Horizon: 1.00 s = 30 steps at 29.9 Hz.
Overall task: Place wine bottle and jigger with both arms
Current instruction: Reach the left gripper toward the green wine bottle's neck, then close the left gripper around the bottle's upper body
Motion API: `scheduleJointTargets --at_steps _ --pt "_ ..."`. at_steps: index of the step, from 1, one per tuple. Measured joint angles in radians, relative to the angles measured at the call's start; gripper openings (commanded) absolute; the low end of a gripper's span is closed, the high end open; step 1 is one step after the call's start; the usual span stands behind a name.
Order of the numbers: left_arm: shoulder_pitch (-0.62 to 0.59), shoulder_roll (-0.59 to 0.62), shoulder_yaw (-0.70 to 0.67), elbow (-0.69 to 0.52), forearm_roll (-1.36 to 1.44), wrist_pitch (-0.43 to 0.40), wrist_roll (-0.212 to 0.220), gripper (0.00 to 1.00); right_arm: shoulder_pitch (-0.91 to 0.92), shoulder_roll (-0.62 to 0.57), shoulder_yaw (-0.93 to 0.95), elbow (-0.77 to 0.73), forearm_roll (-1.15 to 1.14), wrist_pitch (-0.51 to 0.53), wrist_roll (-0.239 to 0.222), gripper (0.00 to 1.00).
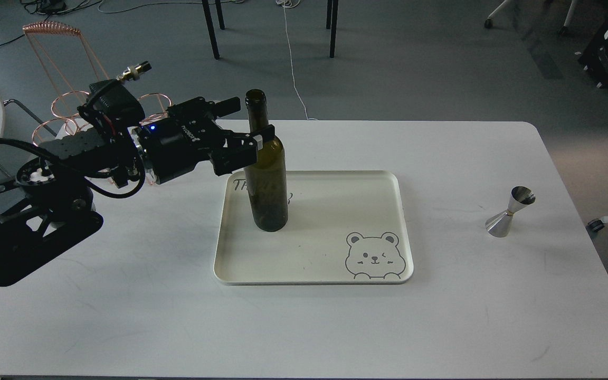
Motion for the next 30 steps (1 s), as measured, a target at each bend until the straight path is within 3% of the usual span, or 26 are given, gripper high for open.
scheduleJointTargets --at_steps 9,13,18,26,30 --pt "-0.002 -0.017 0.003 0.024 0.007 0.0 -0.004 0.51 0.0 0.0 -0.001 0.0 0.0 0.0 0.0 0.97" --pt "-0.002 -0.017 0.003 0.037 0.008 0.0 -0.007 0.41 0.0 0.0 -0.002 -0.003 0.0 0.0 0.0 0.97" --pt "-0.004 -0.017 0.0 0.04 0.008 0.013 -0.01 0.37 0.0 0.0 -0.002 -0.003 0.0 0.0 0.0 0.97" --pt "-0.016 -0.018 0.001 0.04 0.008 0.034 -0.007 0.43 0.0 0.0 -0.005 -0.002 0.0 -0.001 0.0 0.97" --pt "-0.026 -0.026 0.002 0.04 0.008 0.034 -0.003 0.42 0.003 0.0 -0.006 -0.002 0.0 0.0 0.0 0.97"
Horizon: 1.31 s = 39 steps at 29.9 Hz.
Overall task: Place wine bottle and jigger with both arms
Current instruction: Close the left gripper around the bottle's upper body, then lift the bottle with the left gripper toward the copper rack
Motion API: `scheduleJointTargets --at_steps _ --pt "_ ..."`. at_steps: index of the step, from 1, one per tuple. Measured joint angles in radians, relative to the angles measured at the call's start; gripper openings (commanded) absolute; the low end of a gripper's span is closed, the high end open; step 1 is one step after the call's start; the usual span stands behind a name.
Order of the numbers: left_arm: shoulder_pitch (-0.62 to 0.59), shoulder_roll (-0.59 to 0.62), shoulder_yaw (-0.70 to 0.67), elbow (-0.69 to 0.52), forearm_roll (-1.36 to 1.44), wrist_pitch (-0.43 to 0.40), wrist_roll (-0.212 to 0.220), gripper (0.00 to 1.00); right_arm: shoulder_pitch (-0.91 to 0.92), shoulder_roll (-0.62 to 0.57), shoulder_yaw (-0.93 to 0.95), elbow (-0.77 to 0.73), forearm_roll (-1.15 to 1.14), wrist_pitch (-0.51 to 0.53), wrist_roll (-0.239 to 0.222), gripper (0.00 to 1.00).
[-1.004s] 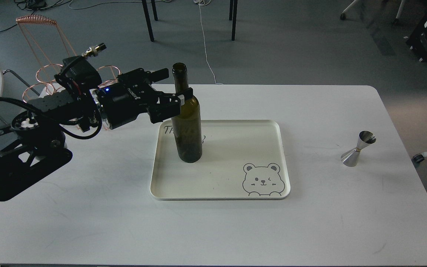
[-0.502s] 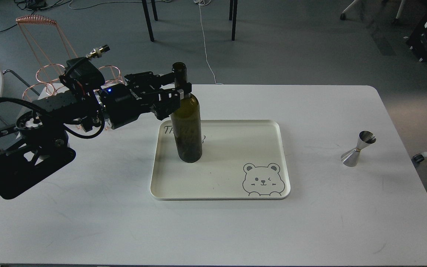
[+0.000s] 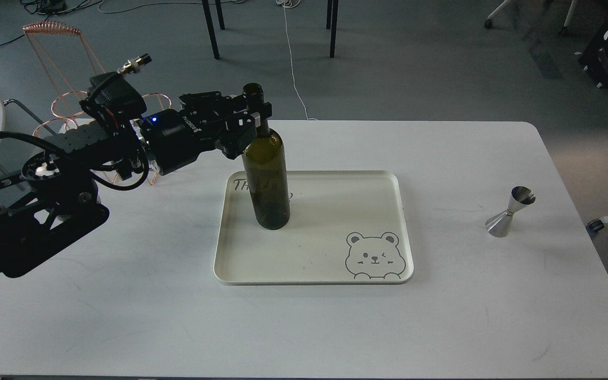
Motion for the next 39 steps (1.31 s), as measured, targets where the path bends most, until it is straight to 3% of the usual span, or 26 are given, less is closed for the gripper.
scheduleJointTargets --at_steps 7,11,19,30,35,39 --pt "-0.002 -0.016 0.002 0.0 0.0 0.0 0.001 0.31 0.001 -0.004 -0.001 -0.001 0.0 0.002 0.0 0.97" --pt "-0.003 -0.015 0.006 0.0 0.002 0.0 0.0 0.16 0.0 -0.004 -0.001 -0.001 0.0 0.002 0.0 0.97" --pt "-0.004 0.011 0.0 -0.005 -0.002 0.0 0.001 0.14 -0.003 -0.003 0.0 -0.002 -0.001 0.001 0.0 0.97" --pt "-0.054 0.24 -0.097 -0.04 -0.046 0.009 -0.016 0.14 0.006 -0.009 0.0 -0.021 -0.001 0.004 0.0 0.97" --pt "-0.156 0.33 -0.091 -0.005 -0.112 -0.007 -0.029 0.14 0.006 -0.01 0.0 -0.021 -0.001 0.004 0.0 0.97" --pt "-0.19 0.347 -0.086 0.091 -0.106 -0.026 -0.059 0.14 0.006 -0.003 0.0 -0.021 -0.001 0.004 0.0 0.97"
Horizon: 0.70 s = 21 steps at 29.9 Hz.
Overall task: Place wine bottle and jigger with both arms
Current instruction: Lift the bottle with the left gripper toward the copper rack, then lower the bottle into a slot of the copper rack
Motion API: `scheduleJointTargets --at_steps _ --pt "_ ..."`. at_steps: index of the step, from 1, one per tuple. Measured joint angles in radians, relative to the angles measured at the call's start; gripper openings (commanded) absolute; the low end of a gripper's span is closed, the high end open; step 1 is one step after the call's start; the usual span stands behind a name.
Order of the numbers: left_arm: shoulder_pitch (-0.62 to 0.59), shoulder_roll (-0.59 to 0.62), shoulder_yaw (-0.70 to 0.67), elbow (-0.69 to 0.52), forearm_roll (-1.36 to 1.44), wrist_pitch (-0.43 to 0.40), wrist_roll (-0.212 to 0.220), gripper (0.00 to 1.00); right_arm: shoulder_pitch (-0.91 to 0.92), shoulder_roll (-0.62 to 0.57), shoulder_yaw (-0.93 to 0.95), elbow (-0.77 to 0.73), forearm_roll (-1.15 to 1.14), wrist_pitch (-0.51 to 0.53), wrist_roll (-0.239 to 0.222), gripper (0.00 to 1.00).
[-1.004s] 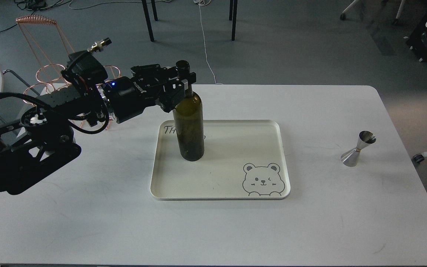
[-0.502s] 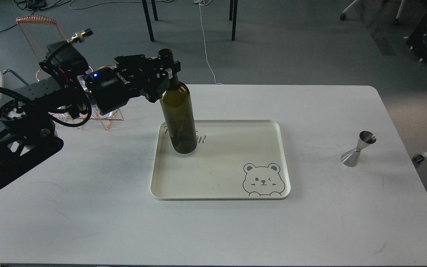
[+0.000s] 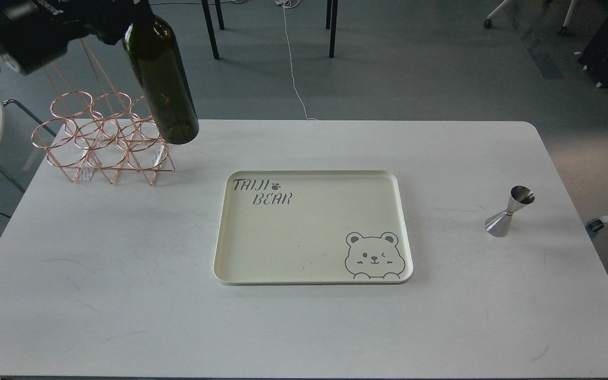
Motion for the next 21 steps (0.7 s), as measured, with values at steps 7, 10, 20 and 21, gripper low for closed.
scheduleJointTargets --at_steps 7,10,20,21 --pt "-0.014 -0.015 0.002 0.179 0.068 -0.002 -0.022 0.13 0.005 0.002 -0.001 0.001 0.0 -0.001 0.0 0.97" --pt "-0.014 -0.032 0.008 0.206 0.078 -0.003 -0.028 0.13 0.005 0.002 -0.001 0.0 0.0 -0.001 0.0 0.97" --pt "-0.019 -0.055 0.062 0.213 0.062 0.003 -0.021 0.13 0.005 -0.001 -0.003 0.0 0.0 0.0 0.0 0.97" --pt "-0.02 -0.056 0.062 0.213 0.061 0.005 -0.021 0.13 0.005 -0.001 -0.003 0.0 0.0 0.0 0.0 0.97"
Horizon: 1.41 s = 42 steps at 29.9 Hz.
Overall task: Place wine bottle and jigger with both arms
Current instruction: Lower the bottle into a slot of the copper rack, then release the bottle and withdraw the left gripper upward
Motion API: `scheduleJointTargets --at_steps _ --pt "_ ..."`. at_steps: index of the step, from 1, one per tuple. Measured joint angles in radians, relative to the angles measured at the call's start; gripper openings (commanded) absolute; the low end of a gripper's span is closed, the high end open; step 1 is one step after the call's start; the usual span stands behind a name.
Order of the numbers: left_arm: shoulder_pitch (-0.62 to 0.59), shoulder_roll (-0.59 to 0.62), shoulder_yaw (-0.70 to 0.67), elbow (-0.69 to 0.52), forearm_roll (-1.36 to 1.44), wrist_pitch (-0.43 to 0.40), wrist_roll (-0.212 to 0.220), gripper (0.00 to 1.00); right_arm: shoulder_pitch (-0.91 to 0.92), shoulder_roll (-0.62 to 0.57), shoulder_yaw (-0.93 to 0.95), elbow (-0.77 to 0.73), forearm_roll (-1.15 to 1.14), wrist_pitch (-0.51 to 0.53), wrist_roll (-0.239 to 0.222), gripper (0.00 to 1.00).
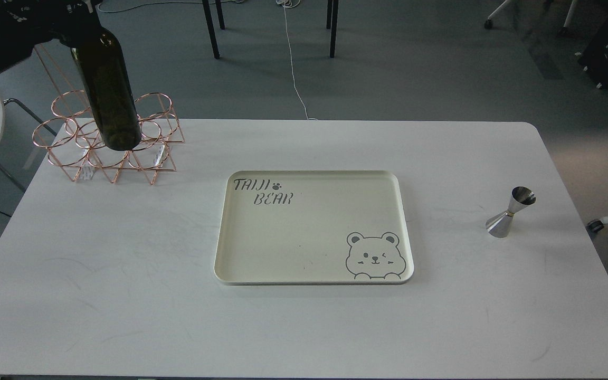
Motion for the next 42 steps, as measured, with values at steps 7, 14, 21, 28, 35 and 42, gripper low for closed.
scheduleJointTargets --at_steps 7,14,21,28,35,42 --pt "0.0 -0.032 0.0 0.001 0.0 0.009 0.008 0.13 0.0 -0.001 -0.001 0.0 0.0 0.001 0.0 0.97" --pt "0.002 -0.068 0.002 0.043 0.001 0.02 0.013 0.13 0.0 0.001 -0.001 0.0 0.0 0.001 0.0 0.97" --pt "0.012 -0.086 0.004 0.087 0.001 0.027 0.006 0.14 0.0 0.002 -0.001 0.0 0.0 0.001 0.0 0.97" --pt "0.015 -0.1 0.055 0.12 -0.012 0.028 0.005 0.16 -0.001 0.003 -0.003 0.0 0.0 0.001 0.0 0.97" --pt "0.033 -0.104 0.158 0.135 -0.077 0.056 0.007 0.22 -0.001 0.003 -0.005 0.001 0.0 0.001 0.0 0.97" --pt "0.069 -0.124 0.195 0.163 -0.105 0.105 0.007 0.31 -0.001 0.002 -0.005 0.001 0.0 0.0 0.0 0.97"
